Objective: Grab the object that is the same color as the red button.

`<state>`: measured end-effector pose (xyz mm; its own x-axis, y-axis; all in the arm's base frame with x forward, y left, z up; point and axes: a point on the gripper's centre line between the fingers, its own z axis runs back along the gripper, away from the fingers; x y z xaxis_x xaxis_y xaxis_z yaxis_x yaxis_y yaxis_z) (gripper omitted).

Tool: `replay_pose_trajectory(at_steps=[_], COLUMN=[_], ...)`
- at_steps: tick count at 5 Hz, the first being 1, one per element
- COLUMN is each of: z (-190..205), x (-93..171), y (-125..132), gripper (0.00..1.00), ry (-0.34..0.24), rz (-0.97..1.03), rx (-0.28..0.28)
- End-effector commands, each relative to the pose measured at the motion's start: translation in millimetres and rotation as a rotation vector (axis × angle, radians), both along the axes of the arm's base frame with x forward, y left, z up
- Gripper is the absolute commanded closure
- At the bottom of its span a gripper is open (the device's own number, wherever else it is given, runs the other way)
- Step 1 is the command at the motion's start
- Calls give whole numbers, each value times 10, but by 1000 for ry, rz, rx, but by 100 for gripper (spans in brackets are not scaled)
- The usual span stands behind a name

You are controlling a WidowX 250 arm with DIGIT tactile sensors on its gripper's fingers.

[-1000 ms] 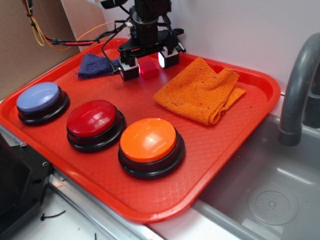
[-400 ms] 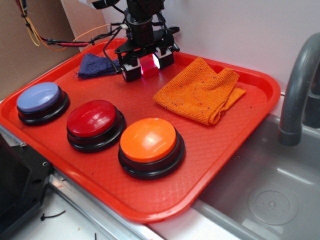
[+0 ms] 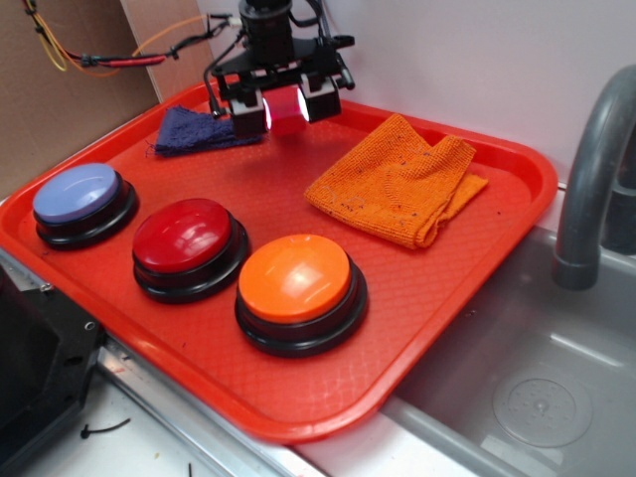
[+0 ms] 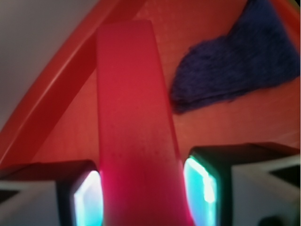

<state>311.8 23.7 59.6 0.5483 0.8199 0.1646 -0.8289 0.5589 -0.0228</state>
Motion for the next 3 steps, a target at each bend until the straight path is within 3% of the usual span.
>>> replay_pose_trajectory(at_steps=[1, 2, 3], z=[839, 1124, 1423], x=[84, -100, -293], y=[-199, -240, -189], gripper=[100, 100, 100], ry=[-9, -4, -41], rz=[-511, -721, -708], rx=[-93, -130, -130])
